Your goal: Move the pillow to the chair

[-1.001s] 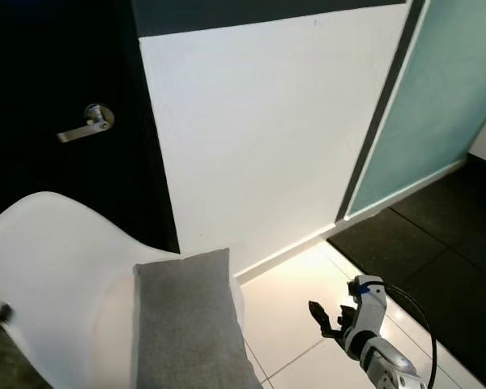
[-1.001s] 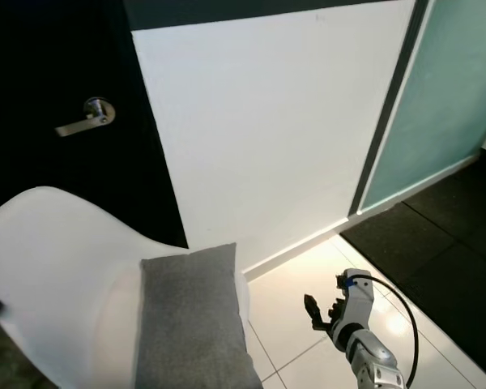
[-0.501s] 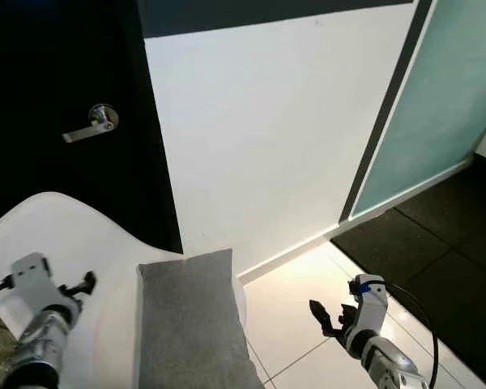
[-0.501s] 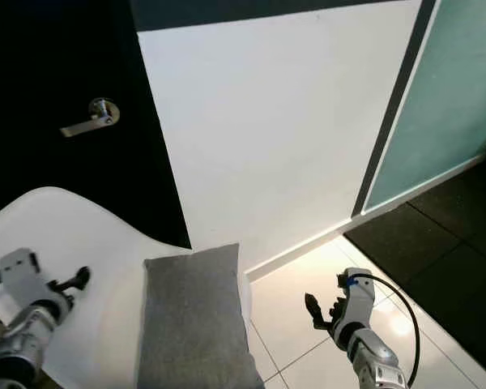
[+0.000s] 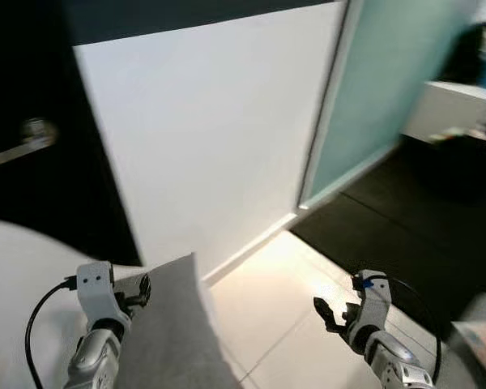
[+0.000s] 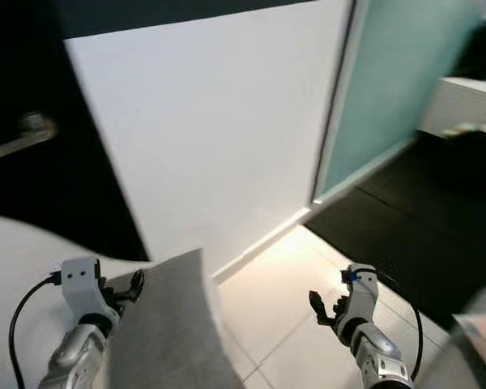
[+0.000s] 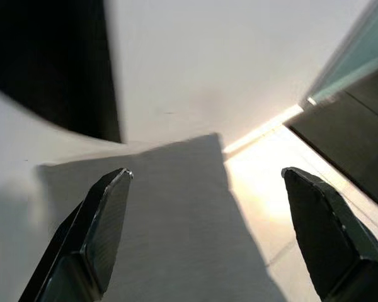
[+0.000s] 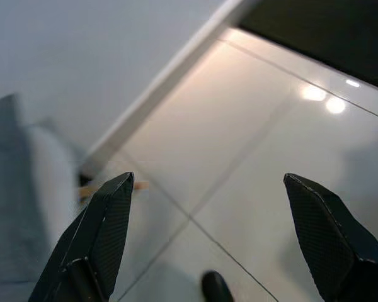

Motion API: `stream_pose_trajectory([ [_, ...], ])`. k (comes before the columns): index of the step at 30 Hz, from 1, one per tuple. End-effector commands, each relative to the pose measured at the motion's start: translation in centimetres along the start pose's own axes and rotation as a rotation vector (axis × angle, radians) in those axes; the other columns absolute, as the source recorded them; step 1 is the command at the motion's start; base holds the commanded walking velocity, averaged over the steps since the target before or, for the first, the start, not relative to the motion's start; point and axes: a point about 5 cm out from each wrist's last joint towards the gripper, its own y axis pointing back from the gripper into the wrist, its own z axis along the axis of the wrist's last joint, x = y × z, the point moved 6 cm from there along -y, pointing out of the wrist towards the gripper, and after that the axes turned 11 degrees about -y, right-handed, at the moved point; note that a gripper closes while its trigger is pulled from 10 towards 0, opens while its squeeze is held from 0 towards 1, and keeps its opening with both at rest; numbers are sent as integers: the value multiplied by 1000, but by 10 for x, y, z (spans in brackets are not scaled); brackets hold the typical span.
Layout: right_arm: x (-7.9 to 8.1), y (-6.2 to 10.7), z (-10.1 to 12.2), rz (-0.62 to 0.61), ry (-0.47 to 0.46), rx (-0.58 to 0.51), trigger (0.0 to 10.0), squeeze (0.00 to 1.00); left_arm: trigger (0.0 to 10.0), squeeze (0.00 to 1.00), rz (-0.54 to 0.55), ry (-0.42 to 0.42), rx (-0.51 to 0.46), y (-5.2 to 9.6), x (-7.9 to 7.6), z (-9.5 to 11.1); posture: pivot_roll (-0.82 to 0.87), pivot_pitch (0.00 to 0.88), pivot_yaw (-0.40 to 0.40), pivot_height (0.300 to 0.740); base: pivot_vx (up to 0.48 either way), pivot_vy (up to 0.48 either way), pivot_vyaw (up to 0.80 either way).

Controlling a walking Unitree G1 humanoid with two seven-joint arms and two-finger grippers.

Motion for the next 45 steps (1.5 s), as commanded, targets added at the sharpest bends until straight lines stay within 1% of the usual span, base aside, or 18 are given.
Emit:
stream_pose_trajectory([
  [1, 3, -2, -2, 1, -19, 11, 10000, 0, 10000, 0, 15, -15, 40, 6, 2, -10, -136, 20, -19, 740, 0, 0, -731],
  [3, 2, -2, -2, -1, -20, 13, 10000, 0, 10000, 0, 19, -18, 52, 9, 2, -13, -134, 17, -22, 740, 0, 0, -731],
  [6, 1, -3, -2, -9, -18, 20, 10000, 0, 10000, 0, 19, -24, 68, 18, -2, -18, -135, 12, -26, 740, 0, 0, -731],
  [7, 0, -3, -2, -11, -18, 21, 10000, 0, 10000, 0, 4, -14, 78, 20, -5, -20, -135, 11, -26, 740, 0, 0, -731],
  [9, 0, -3, -2, -13, -15, 22, 10000, 0, 10000, 0, -25, 38, 73, 24, -10, -20, -138, 11, -25, 740, 0, 0, -731],
  [11, 0, -3, -1, -15, -11, 22, 10000, 0, 10000, 0, -24, 44, 70, 26, -10, -20, -135, 11, -26, 740, 0, 0, -731],
  [12, -1, -3, -1, -19, -2, 22, 10000, 0, 10000, 0, 2, 62, 85, 29, -7, -25, -132, 12, -29, 740, 0, 0, -731],
  [13, -1, -3, -1, -19, -2, 22, 10000, 0, 10000, 0, 2, 62, 85, 29, -7, -25, -132, 12, -29, 740, 0, 0, -731],
  [15, -3, -3, 0, -26, 17, 22, 10000, 0, 10000, 0, 2, 83, 107, 33, -9, -32, -130, 10, -33, 740, 0, 0, -731],
  [16, -4, -3, 1, -32, 46, 21, 10000, 0, 10000, 0, -7, 81, 128, 37, -13, -38, -133, 7, -35, 740, 0, 0, -731],
  [17, -4, -3, 1, -32, 46, 21, 10000, 0, 10000, 0, -7, 81, 128, 37, -13, -38, -133, 7, -35, 740, 0, 0, -731],
  [18, -6, -2, 3, -33, 85, 25, 10000, 0, 10000, 0, -9, 94, 150, 42, -17, -46, -137, 4, -41, 740, 0, 0, -731],
  [20, -6, -2, 3, -33, 94, 27, 10000, 0, 10000, 0, -9, 98, 155, 43, -18, -47, -137, 4, -41, 740, 0, 0, -731],
  [21, -7, -2, 3, -31, 100, 32, 10000, 0, 10000, 0, 9, 142, 154, 46, -18, -51, -151, 0, -46, 740, 0, 0, -731],
  [24, -7, -3, 3, -23, 94, 32, 10000, 0, 10000, 0, 17, 139, 141, 47, -17, -50, -152, 0, -46, 740, 0, 0, -731],
  [28, -5, -3, 4, -12, 36, 20, 10000, 0, 10000, 0, 7, 159, 126, 45, -16, -47, -161, 0, -28, 740, 0, 0, -731],
  [40, 2, -5, 1, 14, 41, 22, 10000, 0, 10000, 0, 7, 161, 124, 45, -10, -47, -142, 0, -24, 740, 0, 0, -731],
  [45, 4, -5, 4, 25, 29, 5, 10000, 0, 10000, 0, 30, 166, 114, 46, -6, -47, -138, 0, -31, 740, 0, 0, -683],
])
